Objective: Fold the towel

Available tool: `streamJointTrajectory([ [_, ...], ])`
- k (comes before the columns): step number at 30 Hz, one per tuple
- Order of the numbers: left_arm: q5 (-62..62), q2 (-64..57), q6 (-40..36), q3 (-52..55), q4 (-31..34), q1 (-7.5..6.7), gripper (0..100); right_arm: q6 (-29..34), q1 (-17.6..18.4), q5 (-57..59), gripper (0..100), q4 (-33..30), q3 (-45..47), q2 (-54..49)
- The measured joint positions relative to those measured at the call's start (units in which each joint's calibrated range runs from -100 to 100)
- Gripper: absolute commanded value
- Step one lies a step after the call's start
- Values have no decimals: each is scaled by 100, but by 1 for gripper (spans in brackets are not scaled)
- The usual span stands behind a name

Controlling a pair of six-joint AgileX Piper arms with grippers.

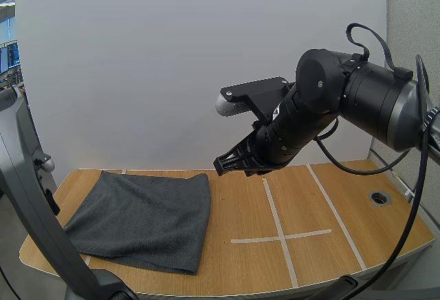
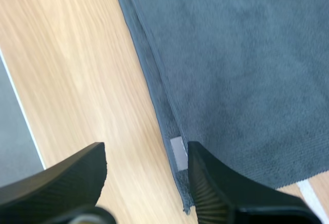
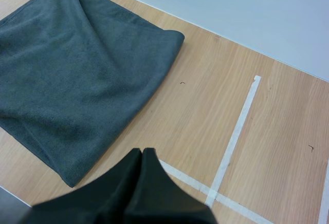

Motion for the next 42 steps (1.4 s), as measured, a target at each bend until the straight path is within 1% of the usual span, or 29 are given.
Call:
streamJointTrajectory([
  [8, -19, -329, -18, -135, -140, 0, 77, 0, 0, -19, 0, 2, 0, 0],
  [9, -19, -520, -16, -167, -354, 0, 77, 0, 0, -19, 0, 2, 0, 0],
  [11, -19, -612, -16, -167, -474, 0, 77, 0, 0, -19, 0, 2, 0, 67],
  [13, -19, -706, -16, -167, -642, 2, 77, 29, 0, -225, 0, 2, 52, 518],
  [16, -19, -799, -16, -167, -682, 10, 77, 41, 0, -276, 0, 2, 43, 712],
  [19, -19, -968, -41, -167, -840, 10, 77, 119, 0, -606, 0, 12, 55, 919],
  [20, -19, -1013, -89, -167, -879, 10, 77, 185, -6, -1445, 0, 91, 58, 1632],
  [21, -19, -1058, -124, -167, -895, 10, 77, 185, -53, -1494, 0, 192, 58, 1878],
  [22, -19, -1058, -177, -167, -895, 10, 77, 133, -97, -1565, 0, 333, 58, 2017],
  [23, -19, -1058, -213, -167, -908, 10, 76, -112, -172, -1701, 0, 722, 58, 2202],
  [24, -19, -1058, -244, -167, -908, 10, 76, -771, -301, -1841, 0, 1674, 58, 2614],
  [26, -19, -1058, -246, -167, -908, 10, 76, -1373, -344, -1856, 0, 2446, 58, 2992],
  [27, -19, -1058, -259, -167, -908, -5, 76, -1522, -351, -1856, 0, 2632, 58, 3093],
  [28, -19, -1058, -268, -167, -908, -39, 74, -1721, -360, -1856, 0, 2807, 58, 3186],
  [29, -19, -1058, -268, -167, -908, -90, 73, -1925, -360, -1856, 0, 3110, 58, 3377],
  [31, -19, -1058, -279, -139, -908, -192, 66, -2158, -360, -1761, 0, 3364, 58, 3527],
  [32, -19, -1058, -279, -101, -920, -281, 60, -2253, -360, -1701, 0, 3487, 58, 3593],
  [33, -19, -1058, -279, -24, -920, -380, 53, -2479, -360, -1584, 0, 3725, 58, 3791],
  [34, -19, -1058, -279, 22, -920, -452, 45, -2556, -360, -1538, 0, 3819, 58, 3890],
  [35, -19, -1058, -279, 85, -920, -589, 36, -2606, -360, -1525, 0, 3848, 58, 3932],
  [36, -19, -1058, -279, 121, -920, -665, 28, -2681, -333, -1525, 0, 3895, 58, 4034],
  [37, 3, -1058, -279, 134, -920, -732, 16, -2724, -294, -1525, 0, 3895, 58, 4082],
  [38, 3, -1058, -279, 134, -920, -767, 3, -2760, -251, -1542, 0, 3895, 58, 4158],
  [39, 3, -1058, -279, 146, -920, -813, 0, -2791, -191, -1614, 0, 3895, 58, 4207],
  [40, 3, -1016, -279, 146, -920, -893, 0, -2830, -154, -1722, 0, 3903, 58, 4242],
  [42, 21, -921, -279, 146, -920, -988, 0, -2855, -49, -1942, 0, 3898, 58, 4331],
])
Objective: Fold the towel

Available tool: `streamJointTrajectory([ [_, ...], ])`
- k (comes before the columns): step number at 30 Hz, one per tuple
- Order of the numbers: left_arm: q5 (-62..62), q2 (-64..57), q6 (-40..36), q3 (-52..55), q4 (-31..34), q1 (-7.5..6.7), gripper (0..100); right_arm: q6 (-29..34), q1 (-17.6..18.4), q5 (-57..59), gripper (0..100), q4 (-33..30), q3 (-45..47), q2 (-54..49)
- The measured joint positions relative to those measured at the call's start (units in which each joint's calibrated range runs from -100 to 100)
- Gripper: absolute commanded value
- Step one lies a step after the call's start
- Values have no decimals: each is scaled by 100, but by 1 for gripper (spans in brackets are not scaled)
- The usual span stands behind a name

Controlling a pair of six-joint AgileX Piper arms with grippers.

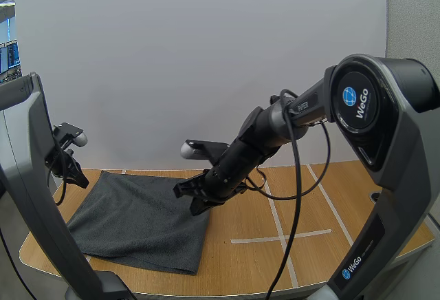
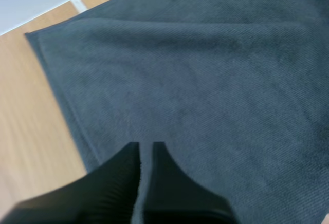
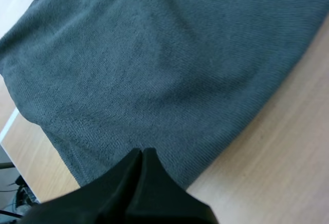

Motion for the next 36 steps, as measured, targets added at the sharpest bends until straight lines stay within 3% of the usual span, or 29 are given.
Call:
streamJointTrajectory([
  [9, 0, 553, 49, 0, 18, -96, 0, -59, 270, -700, 0, -74, -176, 570],
  [23, 0, 1599, 59, 0, 105, -96, 0, -69, 420, -192, 0, -213, -601, 990],
  [36, -16, 1789, 59, 0, 131, -96, 0, -69, 420, 159, 0, -596, 69, 1056],
])
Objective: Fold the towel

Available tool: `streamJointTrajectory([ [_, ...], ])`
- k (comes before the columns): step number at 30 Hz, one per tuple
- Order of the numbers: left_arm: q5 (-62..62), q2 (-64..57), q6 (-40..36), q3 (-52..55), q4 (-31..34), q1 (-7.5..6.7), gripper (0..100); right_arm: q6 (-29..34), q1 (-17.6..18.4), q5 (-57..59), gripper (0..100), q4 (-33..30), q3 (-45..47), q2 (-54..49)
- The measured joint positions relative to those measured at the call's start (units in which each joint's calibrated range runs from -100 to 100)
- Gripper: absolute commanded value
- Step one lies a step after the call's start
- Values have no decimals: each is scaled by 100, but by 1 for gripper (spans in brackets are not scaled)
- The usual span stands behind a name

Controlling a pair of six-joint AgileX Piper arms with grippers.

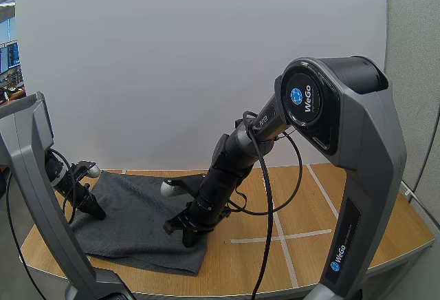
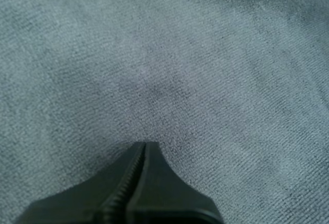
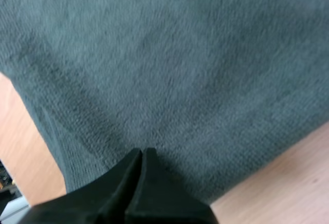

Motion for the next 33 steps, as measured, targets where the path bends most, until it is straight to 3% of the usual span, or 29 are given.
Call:
streamJointTrajectory([
  [17, -35, 0, -23, 0, 0, 0, 0, 93, 0, 1944, 0, -614, 142, 0],
  [33, -48, 0, -62, 0, 0, 0, 0, 93, 92, 2054, 0, -136, -153, -261],
])
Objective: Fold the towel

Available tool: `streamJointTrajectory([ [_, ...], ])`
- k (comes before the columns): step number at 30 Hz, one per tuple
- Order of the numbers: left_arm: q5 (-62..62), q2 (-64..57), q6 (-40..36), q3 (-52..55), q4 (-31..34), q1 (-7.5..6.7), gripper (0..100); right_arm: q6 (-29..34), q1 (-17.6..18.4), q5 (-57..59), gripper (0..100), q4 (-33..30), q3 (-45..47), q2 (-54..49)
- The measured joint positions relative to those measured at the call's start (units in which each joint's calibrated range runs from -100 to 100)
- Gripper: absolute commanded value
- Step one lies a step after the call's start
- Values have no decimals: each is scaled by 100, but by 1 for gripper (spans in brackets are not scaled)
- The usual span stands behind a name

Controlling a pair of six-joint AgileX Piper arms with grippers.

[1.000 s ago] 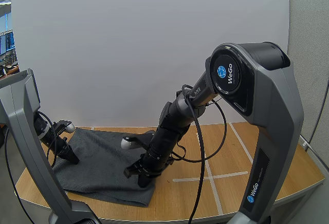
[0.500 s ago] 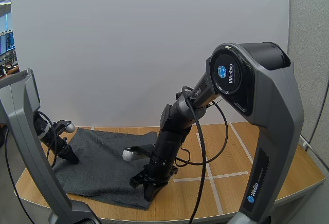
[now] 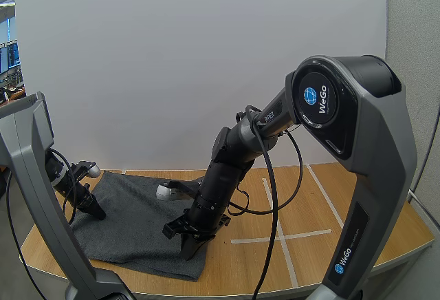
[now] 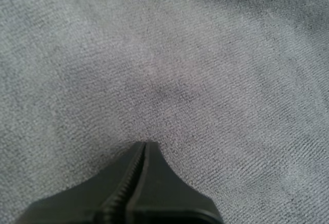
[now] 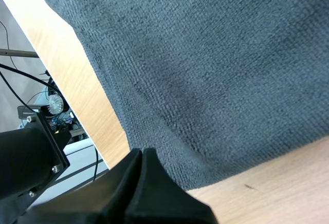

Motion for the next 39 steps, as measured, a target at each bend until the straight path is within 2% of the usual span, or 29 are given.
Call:
streamJointTrajectory([
  [10, 0, 0, -34, 0, 0, 0, 0, 0, 422, -430, 0, -50, 0, 554],
  [24, -40, 0, -55, 0, 0, 0, 0, -32, 443, 484, 0, -360, 360, 539],
  [29, -56, 0, -66, 0, 0, 0, 0, -32, 443, 534, 0, -345, 226, -51],
  [33, -72, 0, -76, 0, 0, 0, 0, -8, 443, -112, 0, -435, 132, -545],
  [39, -72, 0, -76, 0, 0, 0, 0, 147, 443, -1258, 0, -784, 132, -385],
])
